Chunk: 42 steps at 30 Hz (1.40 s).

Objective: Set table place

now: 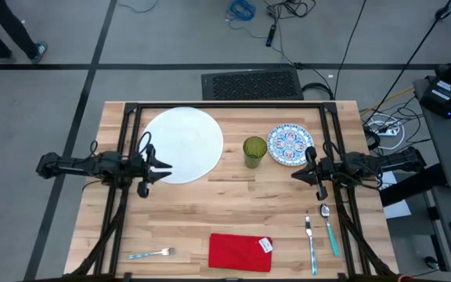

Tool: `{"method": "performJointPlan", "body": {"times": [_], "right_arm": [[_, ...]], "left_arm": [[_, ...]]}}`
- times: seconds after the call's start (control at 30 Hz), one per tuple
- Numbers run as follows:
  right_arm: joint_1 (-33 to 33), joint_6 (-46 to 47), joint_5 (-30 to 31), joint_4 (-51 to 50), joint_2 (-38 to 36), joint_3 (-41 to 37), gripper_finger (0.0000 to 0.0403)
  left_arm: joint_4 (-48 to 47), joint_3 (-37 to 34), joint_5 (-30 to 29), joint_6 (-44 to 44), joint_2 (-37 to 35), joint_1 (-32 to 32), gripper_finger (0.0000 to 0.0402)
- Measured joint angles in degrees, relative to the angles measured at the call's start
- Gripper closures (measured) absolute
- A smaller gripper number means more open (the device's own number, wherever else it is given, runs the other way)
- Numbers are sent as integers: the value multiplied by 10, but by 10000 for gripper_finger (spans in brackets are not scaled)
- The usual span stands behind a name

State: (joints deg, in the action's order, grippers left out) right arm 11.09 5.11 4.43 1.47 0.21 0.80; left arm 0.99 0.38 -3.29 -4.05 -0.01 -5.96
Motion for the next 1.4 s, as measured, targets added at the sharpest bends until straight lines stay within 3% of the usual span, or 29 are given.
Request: {"method": "performJointPlan", "body": {"times": [1.13, 1.4], "right_arm": [[-1, -22, 2, 3, 0, 0, 401], [-1, 8, 3, 4, 5, 23, 401]], "left_arm": [[0, 0, 0, 14, 0, 0, 307], [-5, 3, 0, -71, 0, 0, 307]]}}
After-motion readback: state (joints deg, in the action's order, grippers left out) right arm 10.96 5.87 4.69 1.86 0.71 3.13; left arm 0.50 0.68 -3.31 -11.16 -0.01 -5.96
